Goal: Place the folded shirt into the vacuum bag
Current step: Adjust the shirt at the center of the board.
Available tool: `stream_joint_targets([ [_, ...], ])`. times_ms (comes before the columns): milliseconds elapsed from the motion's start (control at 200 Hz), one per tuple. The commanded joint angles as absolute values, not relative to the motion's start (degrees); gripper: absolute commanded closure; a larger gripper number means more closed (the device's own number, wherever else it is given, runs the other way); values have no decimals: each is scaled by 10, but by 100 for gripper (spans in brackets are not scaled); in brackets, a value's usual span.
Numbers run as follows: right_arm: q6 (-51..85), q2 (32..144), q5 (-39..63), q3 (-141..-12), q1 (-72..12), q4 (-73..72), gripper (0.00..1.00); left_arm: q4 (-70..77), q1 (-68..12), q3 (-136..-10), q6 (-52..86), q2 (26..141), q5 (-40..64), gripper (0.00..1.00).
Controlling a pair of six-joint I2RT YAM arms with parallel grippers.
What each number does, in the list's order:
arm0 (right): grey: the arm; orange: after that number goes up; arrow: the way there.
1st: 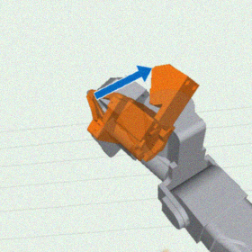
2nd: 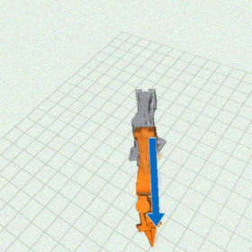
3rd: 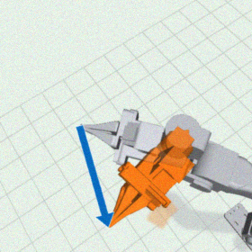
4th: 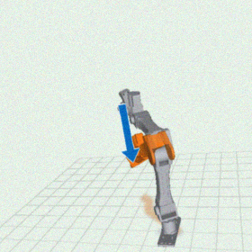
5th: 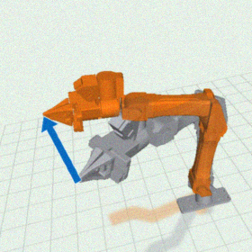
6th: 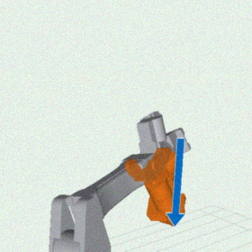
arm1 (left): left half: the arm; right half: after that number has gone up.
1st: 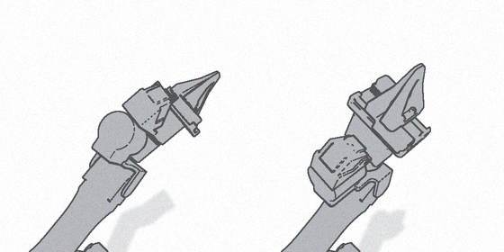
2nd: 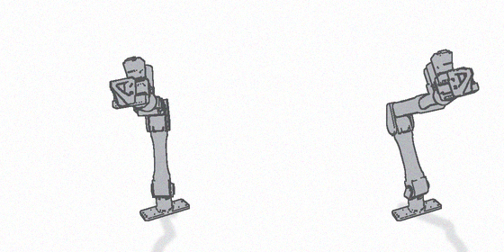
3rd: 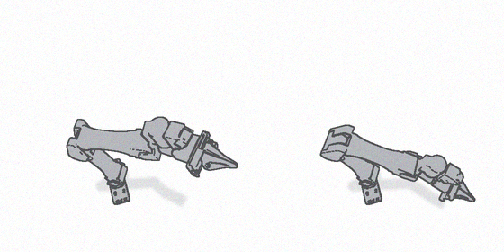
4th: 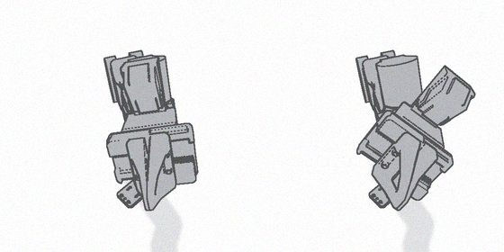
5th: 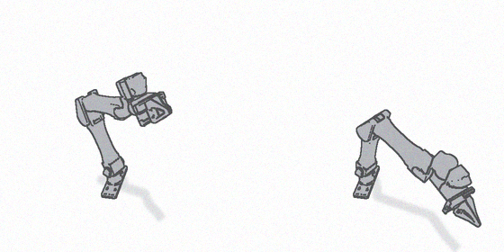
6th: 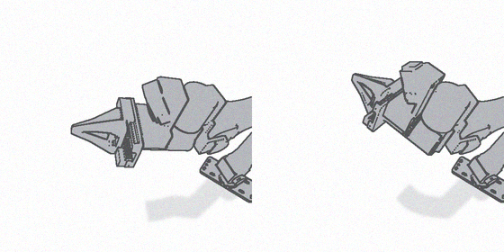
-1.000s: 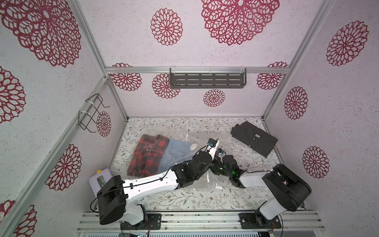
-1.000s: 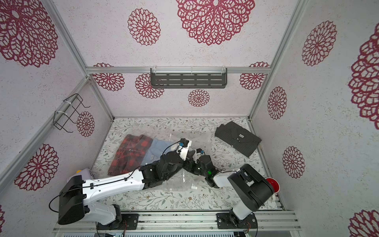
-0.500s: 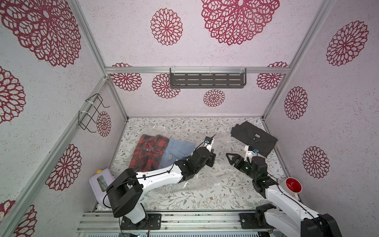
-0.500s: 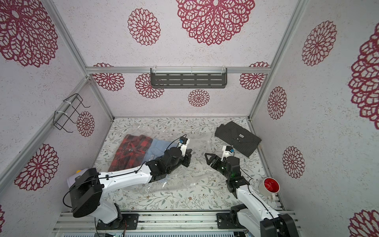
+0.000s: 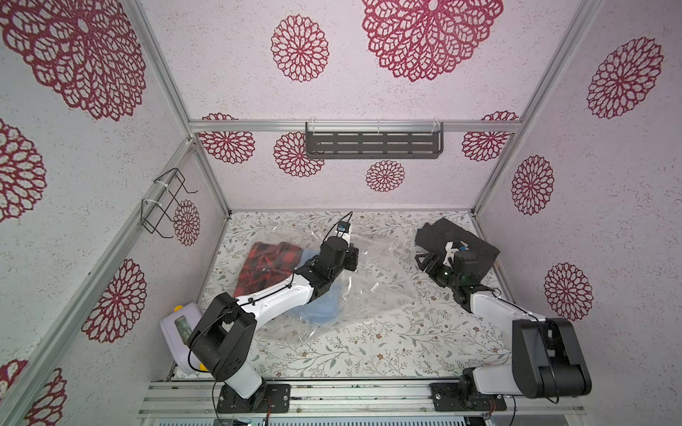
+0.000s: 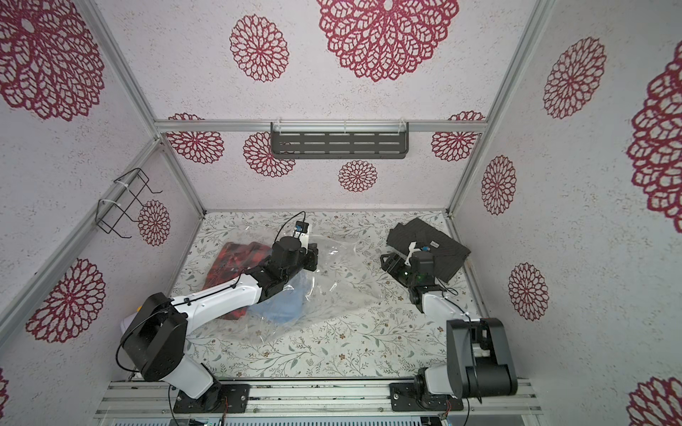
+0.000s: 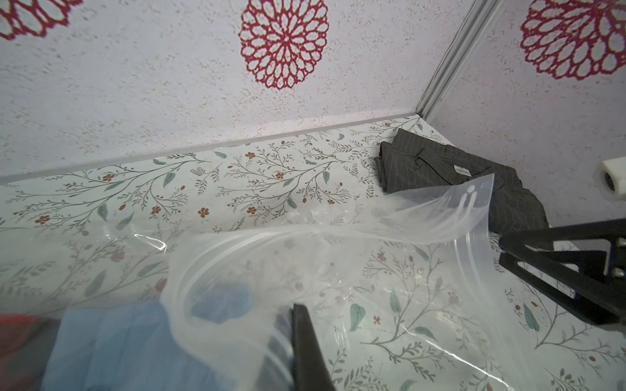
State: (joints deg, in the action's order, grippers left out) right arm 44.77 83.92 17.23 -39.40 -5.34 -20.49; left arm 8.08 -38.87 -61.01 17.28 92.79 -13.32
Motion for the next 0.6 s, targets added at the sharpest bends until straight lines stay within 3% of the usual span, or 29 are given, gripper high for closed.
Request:
stream_joint_targets([
  [0,478,894,134,-464,-61,-232,20,61,-388,-629,165,899,-115,100],
  [100,495,959,71,-561,-76,-161,16,49,-389,-626,171,878,-119,100],
  [595,552,1206,-63,-921,-94,37,18,20,-390,-579,220,810,-96,100],
])
